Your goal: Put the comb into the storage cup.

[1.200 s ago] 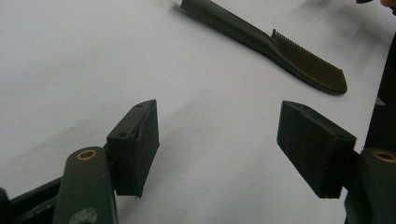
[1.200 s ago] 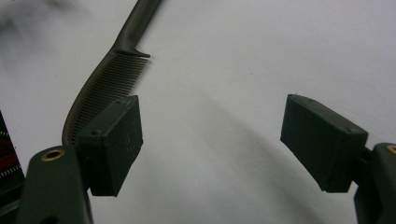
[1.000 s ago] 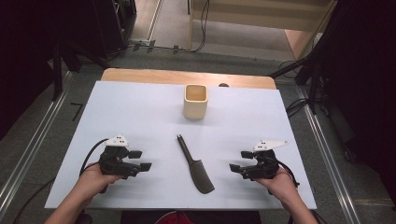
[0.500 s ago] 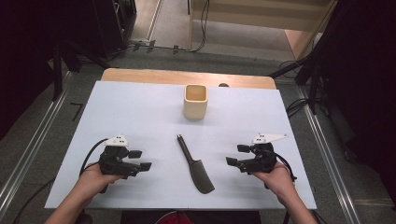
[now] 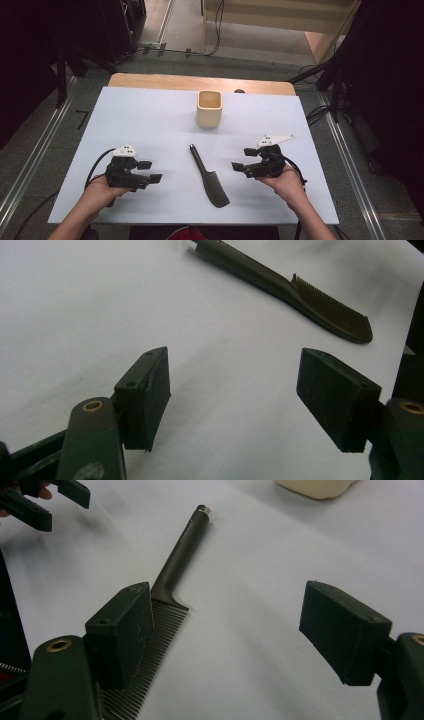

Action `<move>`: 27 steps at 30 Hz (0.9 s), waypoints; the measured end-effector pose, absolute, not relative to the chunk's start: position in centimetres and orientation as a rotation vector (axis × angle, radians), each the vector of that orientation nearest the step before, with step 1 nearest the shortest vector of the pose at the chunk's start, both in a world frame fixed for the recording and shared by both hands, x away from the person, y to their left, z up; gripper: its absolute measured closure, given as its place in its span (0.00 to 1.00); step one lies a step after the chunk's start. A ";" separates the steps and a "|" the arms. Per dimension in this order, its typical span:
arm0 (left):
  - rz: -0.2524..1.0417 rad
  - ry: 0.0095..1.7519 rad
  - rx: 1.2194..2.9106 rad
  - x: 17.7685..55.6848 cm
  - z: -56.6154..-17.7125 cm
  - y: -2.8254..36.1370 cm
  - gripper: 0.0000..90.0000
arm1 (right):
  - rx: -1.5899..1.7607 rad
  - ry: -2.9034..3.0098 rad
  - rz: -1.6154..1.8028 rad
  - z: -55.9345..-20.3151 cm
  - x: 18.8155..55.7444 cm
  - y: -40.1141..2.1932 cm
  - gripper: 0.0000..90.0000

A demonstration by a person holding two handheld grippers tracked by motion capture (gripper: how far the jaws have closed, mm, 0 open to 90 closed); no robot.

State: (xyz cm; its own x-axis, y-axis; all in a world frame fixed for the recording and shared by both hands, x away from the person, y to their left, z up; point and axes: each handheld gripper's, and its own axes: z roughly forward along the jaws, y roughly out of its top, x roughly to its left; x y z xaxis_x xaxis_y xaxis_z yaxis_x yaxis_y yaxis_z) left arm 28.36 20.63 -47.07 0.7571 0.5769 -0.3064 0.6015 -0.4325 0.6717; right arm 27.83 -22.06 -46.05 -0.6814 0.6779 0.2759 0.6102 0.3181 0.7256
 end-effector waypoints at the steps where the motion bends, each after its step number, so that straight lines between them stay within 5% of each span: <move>1: -0.039 0.880 2.138 28.4 -47.1 20.6 0.34 | 1.217 2.485 1.312 -46.0 27.8 -22.1 0.22; 27: -0.036 0.875 2.132 28.3 -47.0 20.7 0.34 | 1.123 2.556 1.351 -44.7 30.8 -17.6 0.24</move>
State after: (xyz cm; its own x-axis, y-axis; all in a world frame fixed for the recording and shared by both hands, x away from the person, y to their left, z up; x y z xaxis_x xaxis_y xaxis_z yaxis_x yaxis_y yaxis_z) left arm 28.34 20.68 -47.01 0.7588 0.5749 -0.3061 0.5984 -0.4295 0.6764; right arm 30.81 -17.64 -44.71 -0.7372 0.6137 0.2828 0.5793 0.3585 0.7320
